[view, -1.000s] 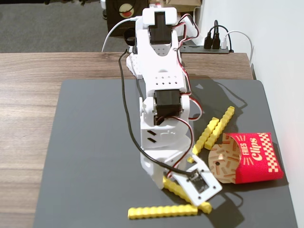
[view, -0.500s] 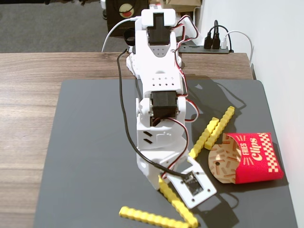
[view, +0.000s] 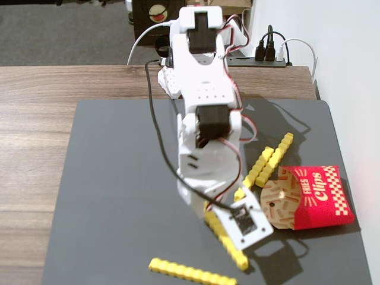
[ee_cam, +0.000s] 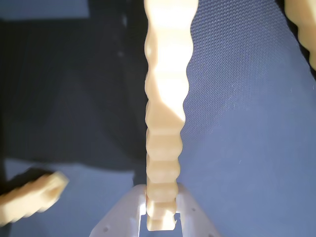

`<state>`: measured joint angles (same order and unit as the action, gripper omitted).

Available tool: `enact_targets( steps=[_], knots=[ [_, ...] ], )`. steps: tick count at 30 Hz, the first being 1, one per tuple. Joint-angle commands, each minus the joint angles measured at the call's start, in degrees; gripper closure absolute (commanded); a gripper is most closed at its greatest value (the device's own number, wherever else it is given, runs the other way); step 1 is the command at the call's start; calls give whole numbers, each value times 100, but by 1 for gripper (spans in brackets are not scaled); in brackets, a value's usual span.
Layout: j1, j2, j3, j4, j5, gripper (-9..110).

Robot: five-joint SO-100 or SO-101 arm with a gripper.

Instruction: Grab a fry

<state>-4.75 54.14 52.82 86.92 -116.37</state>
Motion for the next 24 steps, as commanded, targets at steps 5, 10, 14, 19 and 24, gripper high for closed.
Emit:
enact_targets(
  steps=[5,10,14,19,24],
  knots=[
    [-123,1239,598,88,1125,101],
    [-97,2057,1477,62,1828,101],
    [-79,2944,2355,35,2057,101],
    [-97,4175,3472,26,2153,101],
    [-132,4939,4140,44,2303,101]
  ],
)
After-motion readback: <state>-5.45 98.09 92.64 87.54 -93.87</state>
